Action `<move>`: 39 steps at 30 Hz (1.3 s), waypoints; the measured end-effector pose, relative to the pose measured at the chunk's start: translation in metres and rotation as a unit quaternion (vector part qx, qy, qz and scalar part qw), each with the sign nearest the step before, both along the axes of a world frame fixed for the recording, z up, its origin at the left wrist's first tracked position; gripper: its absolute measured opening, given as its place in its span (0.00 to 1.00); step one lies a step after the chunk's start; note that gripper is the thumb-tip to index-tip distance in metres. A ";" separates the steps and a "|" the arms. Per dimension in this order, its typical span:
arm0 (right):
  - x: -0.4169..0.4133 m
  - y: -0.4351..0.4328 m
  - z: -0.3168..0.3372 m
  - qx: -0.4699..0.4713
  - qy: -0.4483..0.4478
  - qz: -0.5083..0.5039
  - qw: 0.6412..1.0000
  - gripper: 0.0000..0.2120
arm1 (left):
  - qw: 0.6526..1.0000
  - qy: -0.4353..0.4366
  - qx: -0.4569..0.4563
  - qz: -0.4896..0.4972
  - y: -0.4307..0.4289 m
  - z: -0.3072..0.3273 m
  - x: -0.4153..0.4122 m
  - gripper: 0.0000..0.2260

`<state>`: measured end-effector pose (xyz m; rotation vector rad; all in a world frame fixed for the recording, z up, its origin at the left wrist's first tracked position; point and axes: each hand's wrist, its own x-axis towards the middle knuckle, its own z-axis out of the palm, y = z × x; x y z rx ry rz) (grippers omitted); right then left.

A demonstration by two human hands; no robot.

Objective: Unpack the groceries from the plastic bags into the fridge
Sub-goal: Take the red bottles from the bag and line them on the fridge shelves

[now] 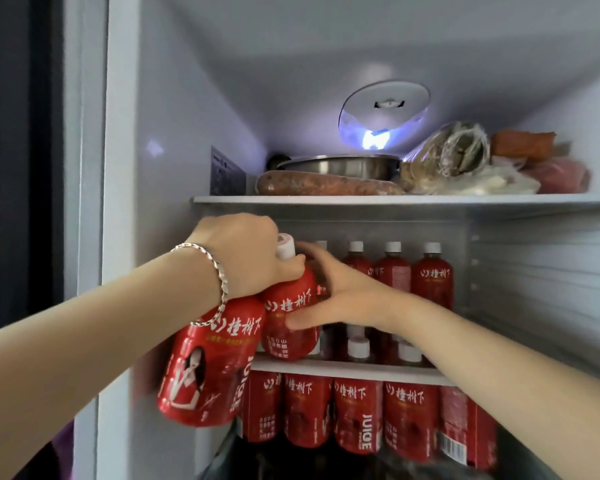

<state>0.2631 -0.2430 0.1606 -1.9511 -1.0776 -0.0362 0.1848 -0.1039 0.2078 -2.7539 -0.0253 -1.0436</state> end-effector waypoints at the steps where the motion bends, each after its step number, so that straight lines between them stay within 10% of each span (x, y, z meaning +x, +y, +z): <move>1: -0.005 0.002 -0.004 0.016 -0.031 -0.002 0.999 0.43 | 1.000 -0.009 0.010 -0.004 -0.005 -0.001 0.001 0.19; 13: -0.008 -0.059 -0.014 0.147 -0.108 -0.242 0.953 0.26 | 0.953 -0.237 -0.041 -0.183 -0.060 -0.007 0.014 0.15; 24: 0.009 -0.082 -0.034 0.139 -0.024 -0.285 0.948 0.36 | 0.960 -0.115 -0.194 -0.164 -0.080 -0.027 0.055 0.16; 29: -0.010 -0.069 -0.052 0.132 -0.177 -0.313 0.924 0.41 | 0.939 -0.110 -0.261 -0.196 -0.077 -0.063 0.062 0.21; 39: 0.014 -0.056 -0.038 -0.149 -0.142 -0.495 0.844 0.46 | 0.873 0.112 -0.375 -0.291 -0.076 -0.076 0.100 0.28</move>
